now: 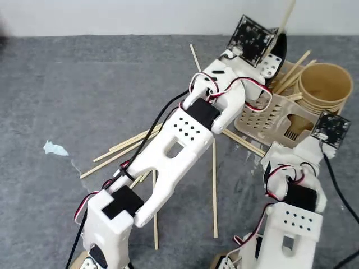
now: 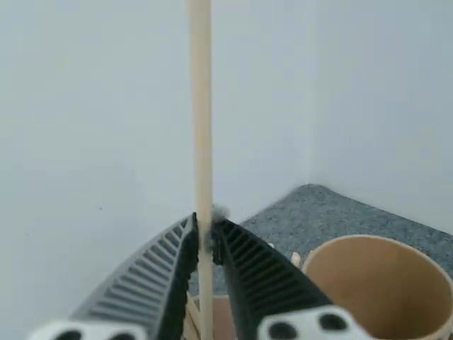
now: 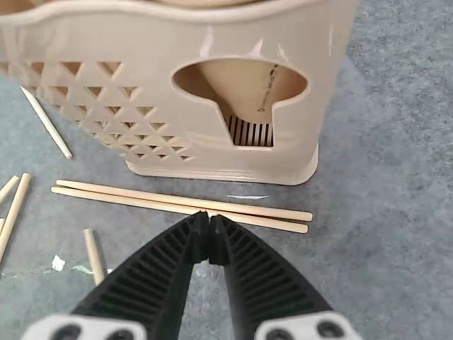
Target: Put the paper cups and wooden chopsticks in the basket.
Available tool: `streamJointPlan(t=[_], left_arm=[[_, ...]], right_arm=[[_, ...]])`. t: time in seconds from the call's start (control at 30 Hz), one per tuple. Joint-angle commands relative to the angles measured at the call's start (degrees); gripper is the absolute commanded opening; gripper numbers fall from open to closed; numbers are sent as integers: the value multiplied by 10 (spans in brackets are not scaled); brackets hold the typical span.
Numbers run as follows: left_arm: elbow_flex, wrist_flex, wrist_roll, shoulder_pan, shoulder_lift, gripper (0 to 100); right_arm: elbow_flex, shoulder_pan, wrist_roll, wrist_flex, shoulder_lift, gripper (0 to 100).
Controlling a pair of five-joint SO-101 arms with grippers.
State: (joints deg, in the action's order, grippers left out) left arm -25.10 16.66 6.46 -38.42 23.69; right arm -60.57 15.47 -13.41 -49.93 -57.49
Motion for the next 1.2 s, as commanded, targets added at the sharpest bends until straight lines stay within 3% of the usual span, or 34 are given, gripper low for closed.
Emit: streamJointPlan(t=[0.0, 0.17, 0.4, 0.6, 0.9, 0.97, 1.17], left_arm=[[-31, -12, 7, -2, 0, 17], [-42, 50, 9, -3, -4, 93], [-97, 244, 51, 1, -88, 171], [-127, 387, 47, 25, -159, 177], [-131, 597, 45, 120, -317, 177], [-131, 647, 27, 148, -346, 177], [-131, 766, -11, 234, -405, 177]], right_arm=[[7, 7, -5, 12, -11, 9], [5, 6, -4, 11, -11, 9], [4, 2, -2, 8, -11, 11], [4, -12, -2, 5, -11, 11], [22, -85, 18, -58, -5, 13], [40, -112, 47, -98, -1, 27], [103, -197, 38, -153, 53, 37]])
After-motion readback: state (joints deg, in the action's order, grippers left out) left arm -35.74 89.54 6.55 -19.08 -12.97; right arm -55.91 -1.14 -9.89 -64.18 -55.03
